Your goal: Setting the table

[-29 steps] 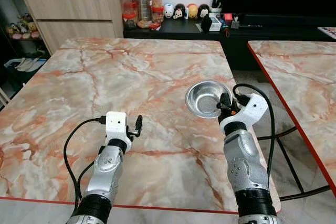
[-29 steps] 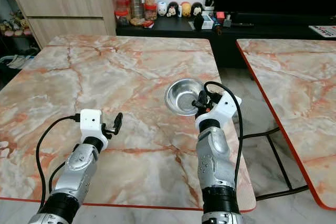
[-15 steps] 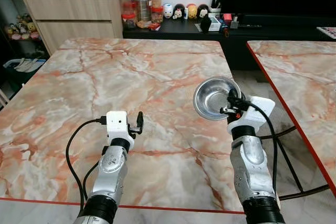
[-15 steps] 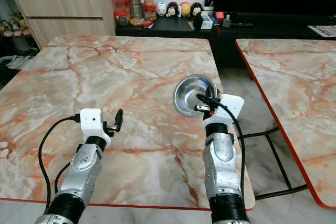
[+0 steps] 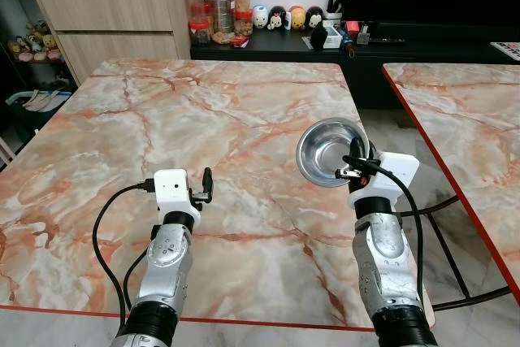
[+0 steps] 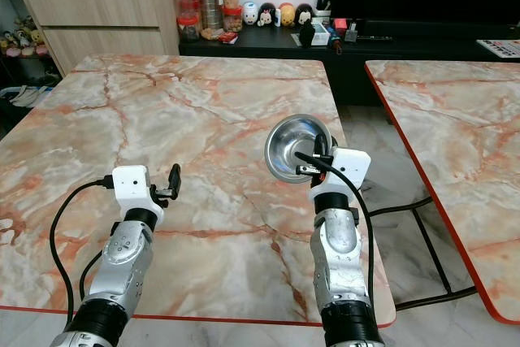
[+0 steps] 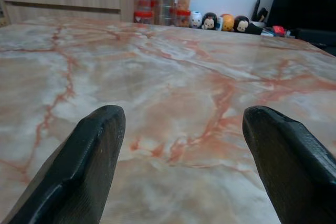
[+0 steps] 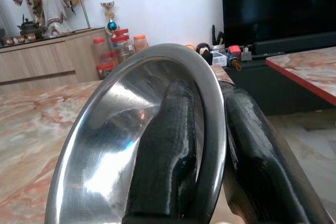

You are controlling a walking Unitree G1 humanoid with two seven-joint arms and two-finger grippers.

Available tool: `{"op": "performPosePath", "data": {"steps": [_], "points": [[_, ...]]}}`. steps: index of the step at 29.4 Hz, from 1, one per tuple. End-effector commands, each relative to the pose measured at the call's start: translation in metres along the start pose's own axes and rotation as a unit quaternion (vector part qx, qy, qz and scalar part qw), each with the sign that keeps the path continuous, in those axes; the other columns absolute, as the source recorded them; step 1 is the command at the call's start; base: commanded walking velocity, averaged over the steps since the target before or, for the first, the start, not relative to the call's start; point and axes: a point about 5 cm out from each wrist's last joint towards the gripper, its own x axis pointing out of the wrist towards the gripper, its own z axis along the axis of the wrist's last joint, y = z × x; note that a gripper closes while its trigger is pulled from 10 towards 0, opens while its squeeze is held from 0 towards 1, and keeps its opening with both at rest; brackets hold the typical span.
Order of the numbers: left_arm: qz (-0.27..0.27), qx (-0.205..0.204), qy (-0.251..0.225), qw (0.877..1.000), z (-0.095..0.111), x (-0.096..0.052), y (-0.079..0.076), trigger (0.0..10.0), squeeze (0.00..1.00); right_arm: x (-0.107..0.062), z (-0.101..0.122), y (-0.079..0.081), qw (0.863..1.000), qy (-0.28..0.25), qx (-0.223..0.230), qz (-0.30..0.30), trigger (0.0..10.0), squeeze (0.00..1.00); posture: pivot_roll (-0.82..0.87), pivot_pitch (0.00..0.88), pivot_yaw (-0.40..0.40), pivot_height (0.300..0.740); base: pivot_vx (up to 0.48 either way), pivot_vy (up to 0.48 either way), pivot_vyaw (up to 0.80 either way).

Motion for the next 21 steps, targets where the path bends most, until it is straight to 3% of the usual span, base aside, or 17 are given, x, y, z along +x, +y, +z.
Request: {"op": "performPosePath", "data": {"steps": [1,9,21], "points": [[0.006,0.005,-0.011,1.000,0.0040,0.0014,0.0014,10.0,0.00,0.0033,0.0054,0.0034,1.000,-0.015,-0.005,0.008,10.0,0.00,-0.06,0.000,0.009,0.740,0.000,0.000,0.00],[0.004,0.007,-0.015,1.000,0.0056,0.0030,-0.0004,10.0,0.00,0.0042,0.0068,0.0041,1.000,-0.020,-0.006,0.008,10.0,0.00,-0.06,0.000,0.014,0.740,0.000,0.000,0.00],[0.009,0.010,-0.018,1.000,0.0076,0.0043,0.0008,10.0,0.00,0.0056,0.0065,0.0056,1.000,-0.020,-0.003,0.009,10.0,0.00,-0.05,0.000,0.002,0.740,0.000,-0.309,0.00]]}}
